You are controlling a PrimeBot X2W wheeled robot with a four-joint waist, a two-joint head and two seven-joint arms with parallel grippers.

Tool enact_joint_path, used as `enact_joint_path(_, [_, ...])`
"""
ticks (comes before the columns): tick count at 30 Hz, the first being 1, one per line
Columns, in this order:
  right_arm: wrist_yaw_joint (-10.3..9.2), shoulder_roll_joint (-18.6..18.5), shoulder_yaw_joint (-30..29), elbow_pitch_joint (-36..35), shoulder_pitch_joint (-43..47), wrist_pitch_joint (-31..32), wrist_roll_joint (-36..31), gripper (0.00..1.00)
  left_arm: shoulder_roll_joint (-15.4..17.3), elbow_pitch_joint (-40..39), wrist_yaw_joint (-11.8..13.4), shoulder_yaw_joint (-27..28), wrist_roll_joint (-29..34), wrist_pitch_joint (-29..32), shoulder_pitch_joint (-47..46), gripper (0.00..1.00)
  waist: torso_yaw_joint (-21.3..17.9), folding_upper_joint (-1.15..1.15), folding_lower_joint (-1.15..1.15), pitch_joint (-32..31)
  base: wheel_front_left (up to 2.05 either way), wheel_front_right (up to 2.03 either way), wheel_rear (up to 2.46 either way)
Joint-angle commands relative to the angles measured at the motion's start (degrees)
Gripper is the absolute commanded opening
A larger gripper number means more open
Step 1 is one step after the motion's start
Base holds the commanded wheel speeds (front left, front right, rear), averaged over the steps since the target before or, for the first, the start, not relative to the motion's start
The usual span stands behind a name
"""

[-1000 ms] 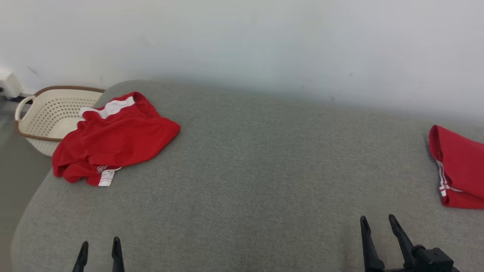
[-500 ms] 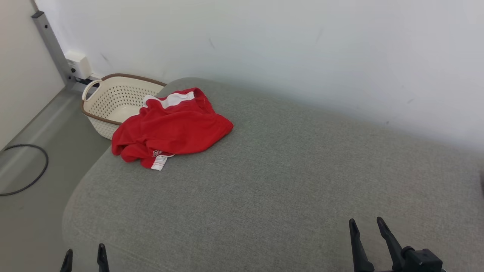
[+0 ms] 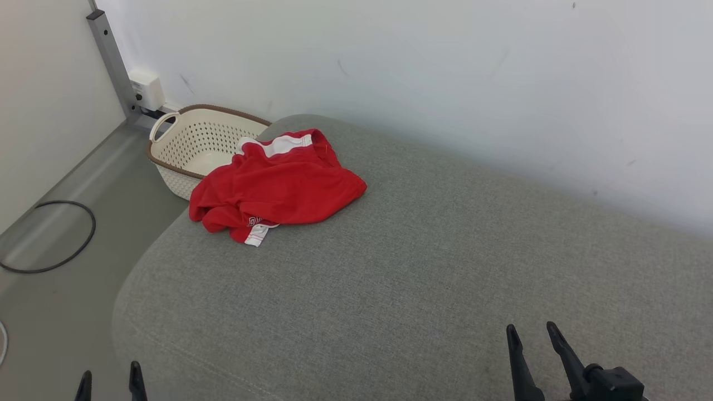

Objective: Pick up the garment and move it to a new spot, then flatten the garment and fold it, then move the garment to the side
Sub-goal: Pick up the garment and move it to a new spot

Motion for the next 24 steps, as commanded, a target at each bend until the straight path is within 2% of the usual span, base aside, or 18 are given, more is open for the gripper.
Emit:
enact_joint_path(1, [0.01,-0.3,0.2,0.2,-0.2,-0.1,0.5,1.0,0.1,-0.2,0.3,0.2,0.2,-0.2,1.1,1.0,-0.2,0.0,0.0,0.1,0.0,0.0,0.0])
enact_joint_path(9, [0.01,-0.7,1.2,0.3,-1.3,-0.1,0.7,1.0,-0.2,-1.3,0.1,1.0,-2.0,-0.2,-1.3,1.0,-1.7,0.0,0.0,1.2,0.0,0.0,0.0])
enact_joint_path(16, [0.01,-0.4,2.5,-0.4,-4.7,-0.1,-0.1,1.0,0.8,-1.0,-2.4,1.4,-5.2,0.5,-9.0,1.0,-6.6,0.0,0.0,5.1,0.0,0.0,0.0])
enact_joint_path(21, [0.01,0.0,5.9,-1.4,-9.0,-0.1,-0.3,1.0,3.7,1.1,-3.6,2.1,-7.4,3.4,-18.6,1.0,-11.7,0.0,0.0,9.5,0.0,0.0,0.0])
enact_joint_path(24, [0.01,0.2,8.4,-1.8,-12.0,-0.1,0.1,1.0,6.6,4.8,-5.0,2.8,-8.8,4.9,-25.2,1.0,-15.1,0.0,0.0,12.4,0.0,0.0,0.0])
